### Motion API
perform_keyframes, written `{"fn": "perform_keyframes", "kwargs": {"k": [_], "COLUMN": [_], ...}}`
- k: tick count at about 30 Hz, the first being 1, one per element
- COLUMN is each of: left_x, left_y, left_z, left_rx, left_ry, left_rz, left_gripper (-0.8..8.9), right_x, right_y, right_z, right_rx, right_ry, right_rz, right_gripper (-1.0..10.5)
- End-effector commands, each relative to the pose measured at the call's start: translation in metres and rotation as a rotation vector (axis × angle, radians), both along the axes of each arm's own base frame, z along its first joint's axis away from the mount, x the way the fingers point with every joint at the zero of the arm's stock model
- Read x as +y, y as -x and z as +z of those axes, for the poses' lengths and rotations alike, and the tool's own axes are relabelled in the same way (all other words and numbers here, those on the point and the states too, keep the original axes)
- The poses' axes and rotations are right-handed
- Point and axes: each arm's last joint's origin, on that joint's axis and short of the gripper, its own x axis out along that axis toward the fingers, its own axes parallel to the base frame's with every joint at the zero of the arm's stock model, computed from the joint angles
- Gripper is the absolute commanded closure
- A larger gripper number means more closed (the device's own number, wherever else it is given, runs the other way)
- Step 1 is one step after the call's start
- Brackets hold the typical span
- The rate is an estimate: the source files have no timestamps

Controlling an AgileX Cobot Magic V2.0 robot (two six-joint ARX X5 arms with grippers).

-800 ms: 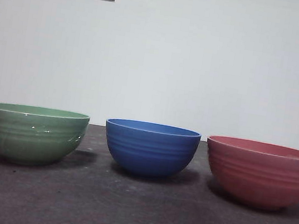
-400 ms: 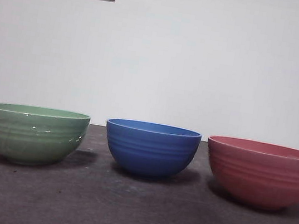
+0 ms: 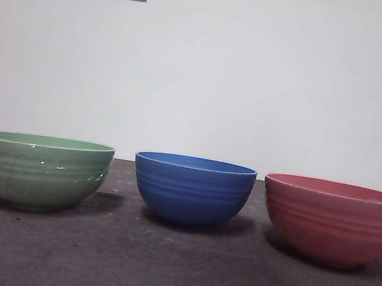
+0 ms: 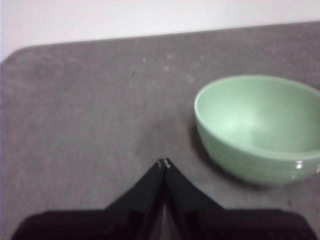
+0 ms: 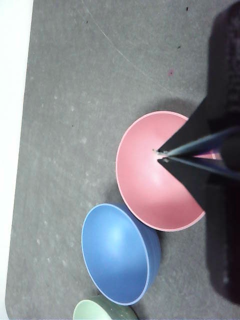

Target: Pick up the green bowl on the top,put the green bowl on the left,pick up the red bowl in the middle,put the red bowl on the right

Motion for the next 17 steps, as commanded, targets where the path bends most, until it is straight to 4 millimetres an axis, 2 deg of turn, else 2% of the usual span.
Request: {"fn": "perform_keyframes", "kwargs": {"k": [1,17], "left_x": [0.0004,0.0003], "left_y": [-0.001,-0.001], "left_z": [-0.0052,-0.0054], "left_rx": [-0.006,-0.005], "left_ry": [0.025,0.025], "left_rz": [0.011,0.009], "left_gripper": [8.17,8.17], "right_x": [0.0001,0.0001], "right_y": [-0.0001,0.0], "right_z": [-0.0009,-0.0008], "right_rx": [-0.001,-0.001], "right_ry": [-0.009,-0.009], "right_rz": [-0.005,-0.005], "right_gripper": [9.4,9.4]}}
